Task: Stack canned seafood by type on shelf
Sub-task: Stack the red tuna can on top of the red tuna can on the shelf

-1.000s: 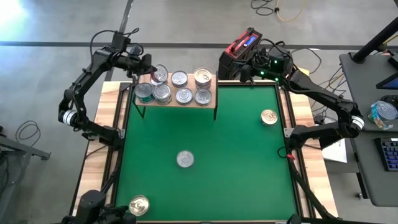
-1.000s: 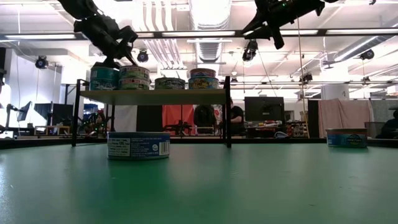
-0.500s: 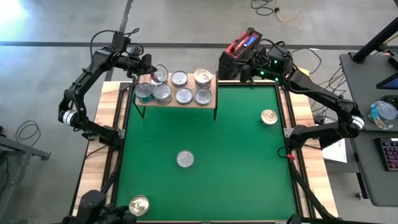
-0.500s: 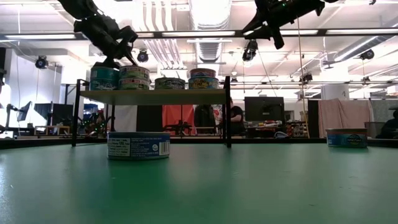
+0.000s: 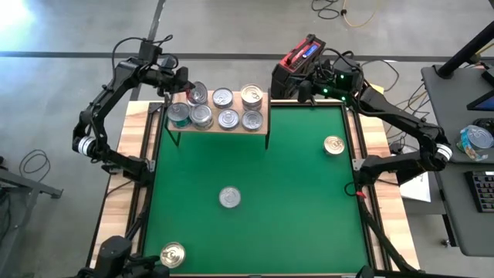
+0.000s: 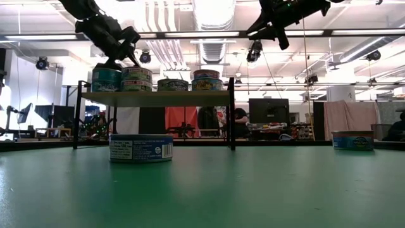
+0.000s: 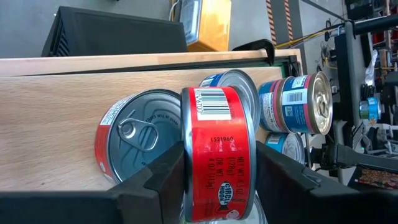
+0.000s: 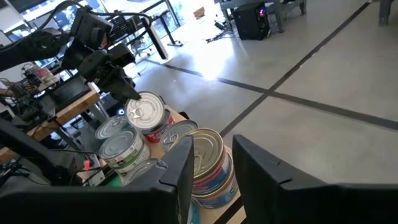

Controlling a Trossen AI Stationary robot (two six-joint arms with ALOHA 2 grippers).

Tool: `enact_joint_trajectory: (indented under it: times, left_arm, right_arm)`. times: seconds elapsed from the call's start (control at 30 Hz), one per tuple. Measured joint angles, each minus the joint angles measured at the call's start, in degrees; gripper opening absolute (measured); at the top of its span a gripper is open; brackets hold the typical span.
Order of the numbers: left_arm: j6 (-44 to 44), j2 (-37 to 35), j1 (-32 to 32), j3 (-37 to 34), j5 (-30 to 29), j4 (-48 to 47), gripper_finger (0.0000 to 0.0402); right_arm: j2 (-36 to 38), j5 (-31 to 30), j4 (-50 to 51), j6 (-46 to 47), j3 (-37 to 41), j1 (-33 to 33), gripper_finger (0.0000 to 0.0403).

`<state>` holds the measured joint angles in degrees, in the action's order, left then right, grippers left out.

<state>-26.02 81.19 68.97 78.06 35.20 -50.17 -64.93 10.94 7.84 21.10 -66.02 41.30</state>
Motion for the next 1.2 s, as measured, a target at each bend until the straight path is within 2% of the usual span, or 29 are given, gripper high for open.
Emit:
enact_joint_trajectory:
  times: [0.5, 0.8, 1.2]
  left_arm:
    - [-0.02, 0.00, 0.02, 0.00, -0.38, -0.02, 0.0164]
    - [-0.66, 0.00, 0.02, 0.00, -4.74, -1.30, 0.0164]
    - [-0.09, 0.00, 0.02, 0.00, -4.79, -1.33, 0.0165]
  right_arm:
    - [0.00, -0.02, 0.02, -0.33, 0.02, 0.11, 0.0126]
    - [0.00, -0.04, 0.00, -0.31, 0.02, 0.20, 0.0125]
    - [0.00, -0.04, 0.02, -0.20, 0.02, 0.37, 0.0141]
